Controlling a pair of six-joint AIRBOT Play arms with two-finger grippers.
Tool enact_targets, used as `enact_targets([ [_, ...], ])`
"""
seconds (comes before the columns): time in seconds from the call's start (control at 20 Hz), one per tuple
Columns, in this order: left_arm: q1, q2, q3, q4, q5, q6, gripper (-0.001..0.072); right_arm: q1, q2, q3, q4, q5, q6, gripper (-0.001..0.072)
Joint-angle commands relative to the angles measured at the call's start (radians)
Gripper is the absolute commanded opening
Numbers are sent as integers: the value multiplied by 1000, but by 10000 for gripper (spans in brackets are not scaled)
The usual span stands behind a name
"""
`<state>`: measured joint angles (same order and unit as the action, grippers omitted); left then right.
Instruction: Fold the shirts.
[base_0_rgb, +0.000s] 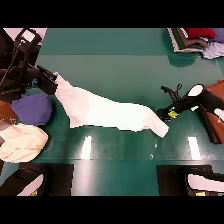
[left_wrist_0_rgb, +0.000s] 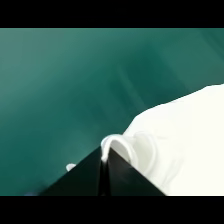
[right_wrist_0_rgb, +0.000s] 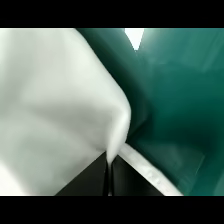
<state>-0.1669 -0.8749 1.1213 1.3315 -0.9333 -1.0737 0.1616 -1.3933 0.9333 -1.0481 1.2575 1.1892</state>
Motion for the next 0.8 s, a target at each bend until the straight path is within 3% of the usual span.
enact_targets([
  [0.0, 0, 10, 45, 3, 31, -3, 22, -57, 105, 42, -3, -21, 0, 13],
  [0.35, 0, 10, 415, 0, 34, -3, 23, -207, 396, 387, -2, -7, 8, 13],
  [0.75, 0, 10, 802, -30, -36, -2, 22, -209, 532, 736, -3, -20, 8, 13],
])
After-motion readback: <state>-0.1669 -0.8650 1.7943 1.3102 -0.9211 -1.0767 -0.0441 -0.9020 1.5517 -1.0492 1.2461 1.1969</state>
